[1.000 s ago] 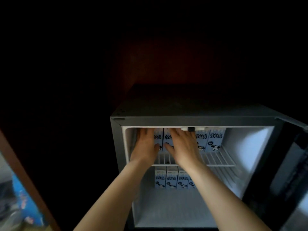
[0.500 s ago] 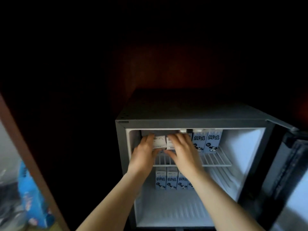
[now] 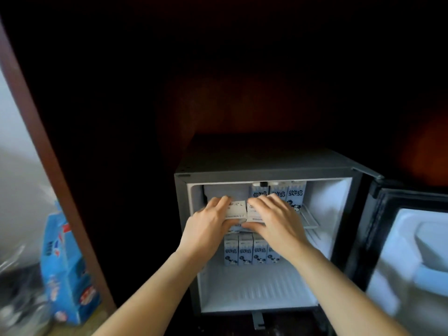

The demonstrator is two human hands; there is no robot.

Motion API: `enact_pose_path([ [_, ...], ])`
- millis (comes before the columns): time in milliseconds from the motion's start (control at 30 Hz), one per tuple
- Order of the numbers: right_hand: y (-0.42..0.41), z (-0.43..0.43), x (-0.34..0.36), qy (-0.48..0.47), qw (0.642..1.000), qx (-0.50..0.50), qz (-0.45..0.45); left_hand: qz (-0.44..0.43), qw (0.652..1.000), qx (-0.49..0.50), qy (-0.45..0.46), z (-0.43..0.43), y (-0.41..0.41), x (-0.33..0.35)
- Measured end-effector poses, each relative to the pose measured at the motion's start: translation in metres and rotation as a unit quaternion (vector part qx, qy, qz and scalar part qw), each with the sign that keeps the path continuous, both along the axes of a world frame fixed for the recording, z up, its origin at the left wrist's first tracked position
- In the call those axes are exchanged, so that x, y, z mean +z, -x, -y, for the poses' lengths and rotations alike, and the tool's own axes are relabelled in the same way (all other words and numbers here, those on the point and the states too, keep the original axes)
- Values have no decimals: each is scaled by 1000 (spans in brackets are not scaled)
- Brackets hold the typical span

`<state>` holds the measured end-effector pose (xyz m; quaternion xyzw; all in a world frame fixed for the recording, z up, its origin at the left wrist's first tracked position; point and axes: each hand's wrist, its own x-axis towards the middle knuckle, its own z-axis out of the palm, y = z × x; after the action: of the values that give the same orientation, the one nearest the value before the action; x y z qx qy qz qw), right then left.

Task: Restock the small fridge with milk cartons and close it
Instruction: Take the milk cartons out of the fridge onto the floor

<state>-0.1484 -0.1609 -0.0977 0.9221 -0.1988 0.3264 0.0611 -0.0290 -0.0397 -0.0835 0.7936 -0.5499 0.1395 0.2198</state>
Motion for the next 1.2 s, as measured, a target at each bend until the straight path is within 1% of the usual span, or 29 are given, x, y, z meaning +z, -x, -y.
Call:
enact_pose_path([
  [200, 64, -30, 32, 23, 999, -14, -19, 13, 998, -65, 1, -25, 49, 33],
  [367, 136, -53, 67, 39, 997, -33, -57, -34, 990, -133, -9, -33, 105, 51],
  [533, 210, -58, 92, -26, 988, -105, -106, -65, 975, -210, -43, -24, 164, 71],
  [700, 281, -67, 95, -69, 971, -168, -155, -77, 956, -269, -92, -11, 227, 73],
  [833, 335, -71, 80, -96, 957, -205, -182, -109, 935, -306, -142, 3, 278, 57],
  [967, 384, -71, 49, -145, 941, -240, -188, -109, 918, -323, -203, 21, 331, 25],
  [1100, 425, -60, -7, -215, 913, -286, -195, -105, 899, -329, -269, 44, 378, -22],
  [1200, 449, -52, -54, -272, 891, -311, -190, -123, 882, -329, -313, 59, 407, -66],
])
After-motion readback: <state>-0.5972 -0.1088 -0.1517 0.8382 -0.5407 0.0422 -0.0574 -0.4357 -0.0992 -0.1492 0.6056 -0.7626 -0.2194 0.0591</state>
